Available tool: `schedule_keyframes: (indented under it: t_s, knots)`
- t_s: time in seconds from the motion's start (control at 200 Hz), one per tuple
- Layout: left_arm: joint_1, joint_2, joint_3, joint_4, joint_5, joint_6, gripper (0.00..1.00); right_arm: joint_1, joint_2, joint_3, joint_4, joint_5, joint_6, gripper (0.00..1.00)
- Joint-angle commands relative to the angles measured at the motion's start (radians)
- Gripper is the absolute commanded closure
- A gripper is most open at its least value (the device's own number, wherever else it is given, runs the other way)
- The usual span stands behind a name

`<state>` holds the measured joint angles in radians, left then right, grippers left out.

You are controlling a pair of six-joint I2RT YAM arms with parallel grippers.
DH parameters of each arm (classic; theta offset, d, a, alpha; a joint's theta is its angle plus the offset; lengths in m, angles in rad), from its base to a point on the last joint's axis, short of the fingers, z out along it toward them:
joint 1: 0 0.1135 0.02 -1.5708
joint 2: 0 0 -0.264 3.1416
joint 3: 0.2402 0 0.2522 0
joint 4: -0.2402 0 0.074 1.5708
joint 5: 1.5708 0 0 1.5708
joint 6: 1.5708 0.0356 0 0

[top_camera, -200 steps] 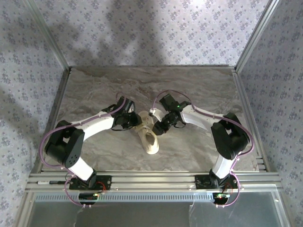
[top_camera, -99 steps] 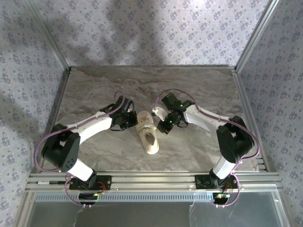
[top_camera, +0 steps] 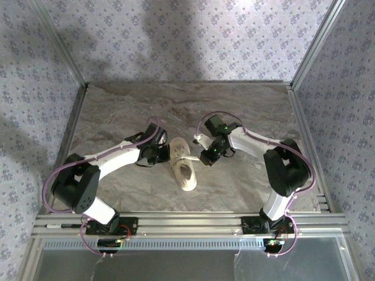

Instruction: Tie the shoes

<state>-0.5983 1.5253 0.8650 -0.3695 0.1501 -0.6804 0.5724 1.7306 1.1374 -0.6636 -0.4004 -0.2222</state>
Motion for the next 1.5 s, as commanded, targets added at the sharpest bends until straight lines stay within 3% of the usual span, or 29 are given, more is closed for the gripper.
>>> schedule_keyframes:
  t_s: [0.0, 0.415, 1.169, 1.249, 1.314, 1.419, 1.499]
  knots:
    - [0.006, -0.031, -0.062, -0.011, 0.012, 0.014, 1.0, -0.016, 0.034, 0.007, -0.08, -0.018, 0.032, 1.0]
    - [0.073, -0.111, -0.196, 0.036, 0.01, 0.009, 1.0, -0.054, 0.102, 0.034, -0.111, -0.068, 0.069, 1.0]
    - [0.075, -0.181, -0.245, 0.057, -0.033, 0.001, 1.0, -0.064, 0.124, -0.025, -0.069, -0.121, 0.159, 0.98]
    - [0.076, -0.203, -0.216, 0.028, -0.038, 0.025, 0.73, -0.069, 0.075, -0.037, -0.041, -0.115, 0.171, 0.7]
    - [0.078, -0.225, -0.189, 0.0, -0.044, 0.045, 0.64, -0.079, 0.042, -0.039, -0.037, -0.129, 0.173, 0.59]
    - [0.082, -0.268, -0.148, -0.048, -0.071, 0.075, 0.5, -0.106, -0.004, -0.051, -0.043, -0.164, 0.175, 0.49]
    - [0.087, -0.298, -0.119, -0.079, -0.09, 0.096, 0.47, -0.135, -0.044, -0.071, -0.052, -0.179, 0.179, 0.47]
